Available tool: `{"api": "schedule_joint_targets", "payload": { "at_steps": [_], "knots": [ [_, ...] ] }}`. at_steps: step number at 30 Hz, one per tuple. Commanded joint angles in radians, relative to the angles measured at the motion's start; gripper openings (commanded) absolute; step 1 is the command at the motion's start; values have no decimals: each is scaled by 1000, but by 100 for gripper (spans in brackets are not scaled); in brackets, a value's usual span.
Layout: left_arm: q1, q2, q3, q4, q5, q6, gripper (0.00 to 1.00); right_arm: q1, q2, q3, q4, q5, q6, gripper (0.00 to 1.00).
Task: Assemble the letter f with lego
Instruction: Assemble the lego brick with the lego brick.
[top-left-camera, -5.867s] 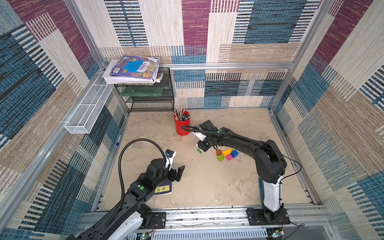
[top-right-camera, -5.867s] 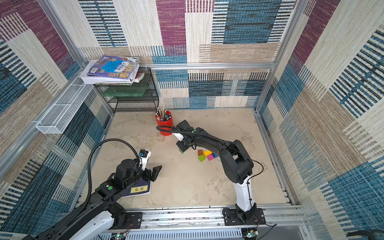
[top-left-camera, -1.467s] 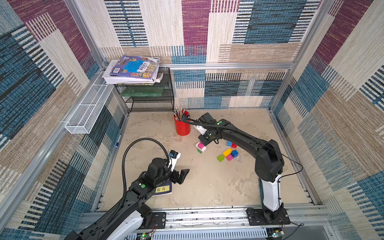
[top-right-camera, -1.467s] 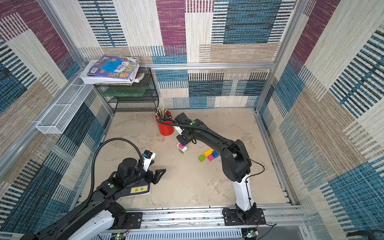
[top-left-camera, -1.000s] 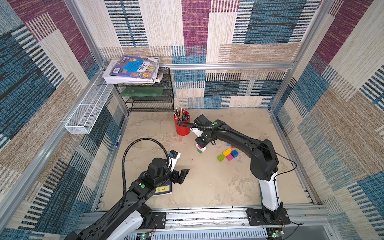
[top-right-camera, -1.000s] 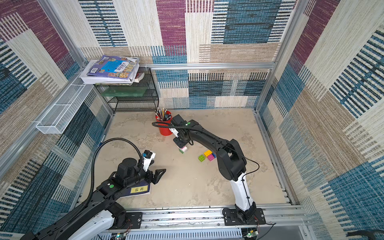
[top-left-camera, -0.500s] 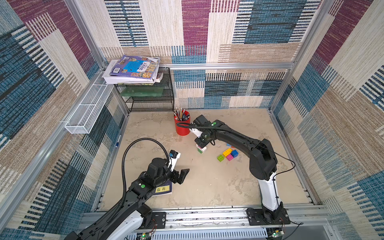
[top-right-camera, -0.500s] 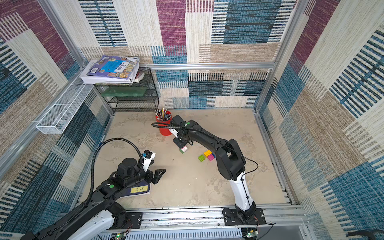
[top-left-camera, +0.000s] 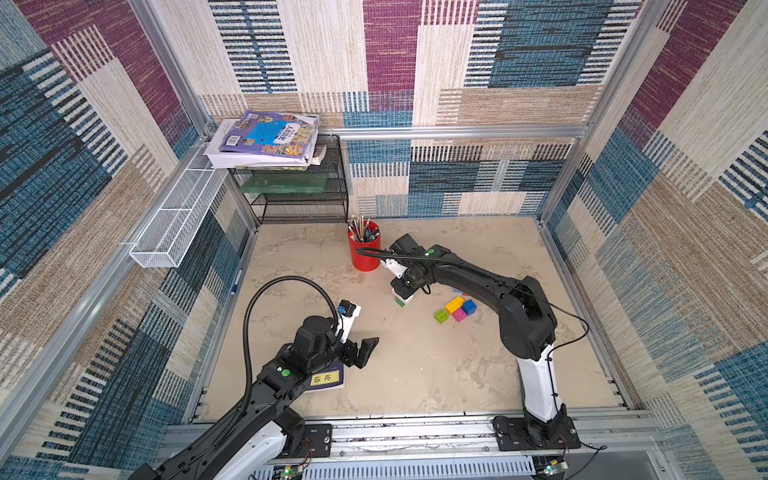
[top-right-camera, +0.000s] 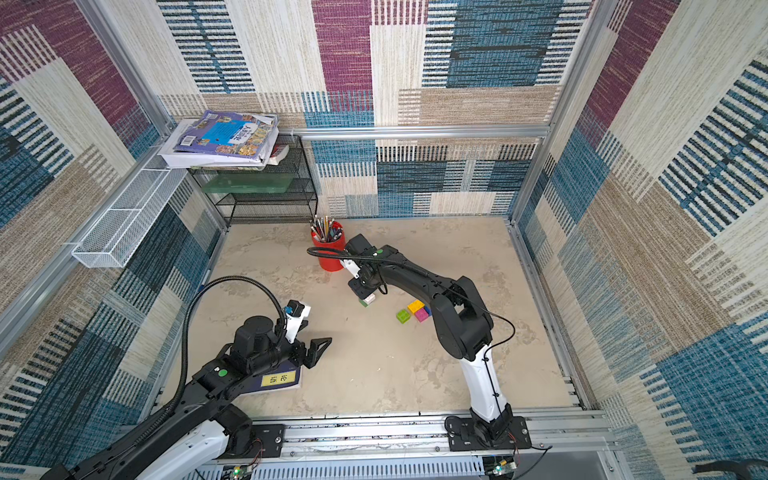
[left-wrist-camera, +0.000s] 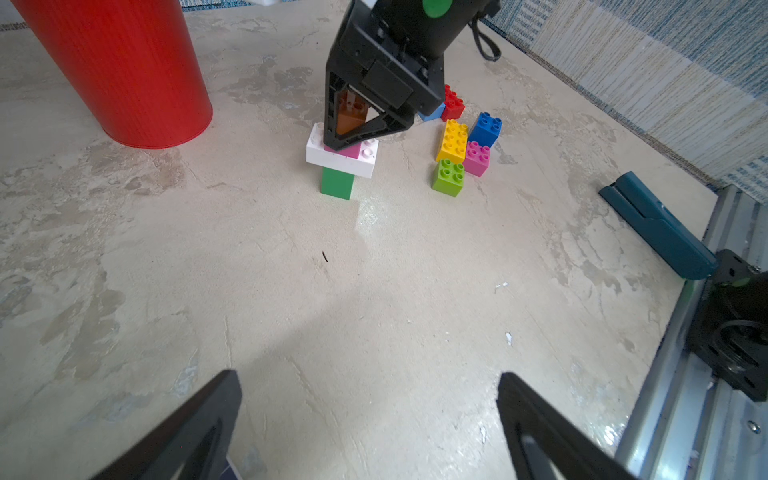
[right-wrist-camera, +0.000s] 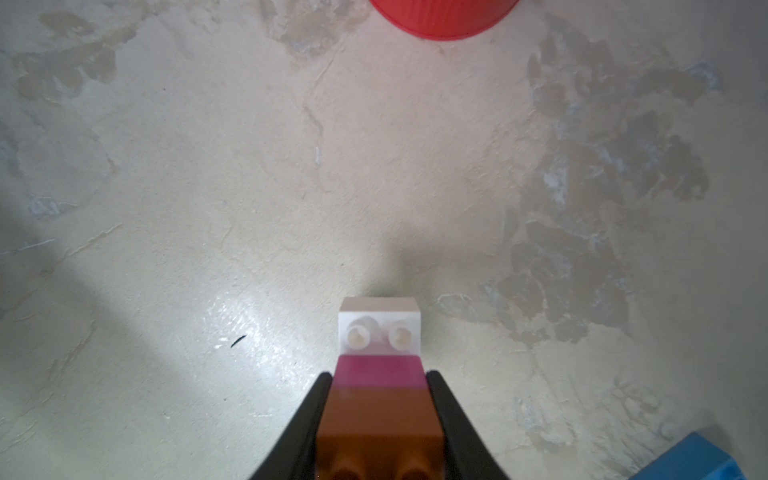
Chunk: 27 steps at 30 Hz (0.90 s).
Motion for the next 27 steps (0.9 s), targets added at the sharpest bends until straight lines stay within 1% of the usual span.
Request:
{"api": "schedule_joint_targets", "payload": {
  "at_steps": [1,8,10,19,27],
  "knots": [
    [0,-2,2,14,4,12,99,-6,11,-31,-115,-9,5,39],
    [0,0,2,14,2,11,99,-16,-12,-33,-90,-15,3,38],
    [1,0,2,14,2,11,99,-13,-11,-29,-86,-7,4,42],
    [0,1,2,14,2,10,99,-14,-34,-15,-63,-1,7,52],
    [0,1,2,14,2,10,99,-11,-80,-6,-52,9,9,57]
  ]
}}
